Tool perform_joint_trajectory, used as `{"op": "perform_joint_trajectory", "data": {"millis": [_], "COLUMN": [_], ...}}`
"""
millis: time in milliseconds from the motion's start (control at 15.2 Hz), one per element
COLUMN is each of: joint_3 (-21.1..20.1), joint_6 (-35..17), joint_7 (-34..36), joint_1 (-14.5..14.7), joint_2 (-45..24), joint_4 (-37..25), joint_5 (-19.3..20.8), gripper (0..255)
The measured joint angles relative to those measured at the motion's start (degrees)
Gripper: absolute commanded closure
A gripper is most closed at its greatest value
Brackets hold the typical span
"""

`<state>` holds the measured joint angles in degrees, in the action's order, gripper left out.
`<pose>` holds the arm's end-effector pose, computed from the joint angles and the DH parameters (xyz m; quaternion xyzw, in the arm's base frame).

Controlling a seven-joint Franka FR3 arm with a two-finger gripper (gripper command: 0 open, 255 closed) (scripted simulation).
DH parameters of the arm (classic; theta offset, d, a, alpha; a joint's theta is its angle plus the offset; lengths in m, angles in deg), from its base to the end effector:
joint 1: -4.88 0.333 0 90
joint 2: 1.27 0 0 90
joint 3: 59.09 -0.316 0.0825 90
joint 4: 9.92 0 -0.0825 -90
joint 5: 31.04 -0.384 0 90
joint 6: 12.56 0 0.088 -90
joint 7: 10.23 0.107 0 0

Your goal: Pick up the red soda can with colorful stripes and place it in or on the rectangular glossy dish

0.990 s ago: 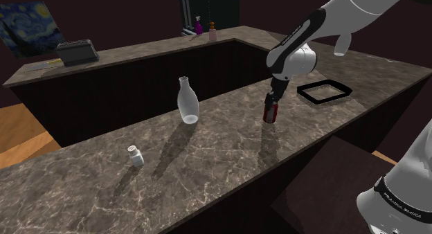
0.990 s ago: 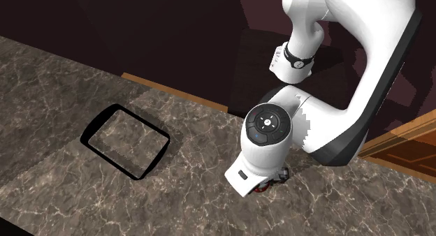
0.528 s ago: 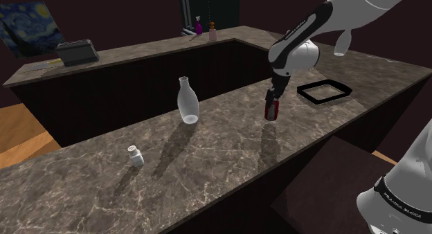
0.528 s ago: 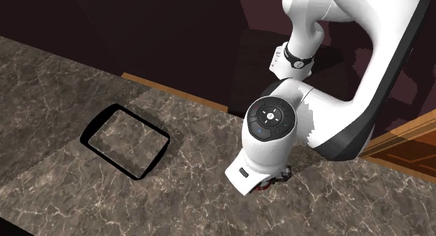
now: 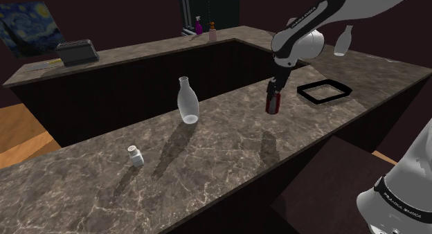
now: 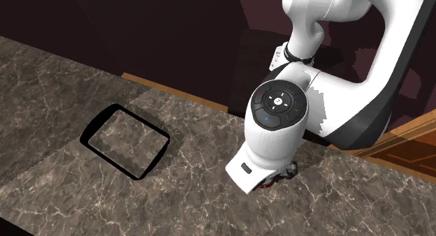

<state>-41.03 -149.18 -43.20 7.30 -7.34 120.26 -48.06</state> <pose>0.5109 -0.1398 0.3147 -0.9953 -0.0444 -0.0422 0.0754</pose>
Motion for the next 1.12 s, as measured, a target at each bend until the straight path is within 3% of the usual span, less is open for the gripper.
{"op": "perform_joint_trajectory", "data": {"millis": [660, 1122], "joint_3": [0.4, 4.6], "joint_6": [6.8, 10.8], "joint_7": [3.6, -4.9], "joint_1": [0.2, -4.4], "joint_2": [5.0, 2.4], "joint_4": [-2.6, -7.3], "joint_5": [3.8, 3.0], "gripper": [255, 255]}}
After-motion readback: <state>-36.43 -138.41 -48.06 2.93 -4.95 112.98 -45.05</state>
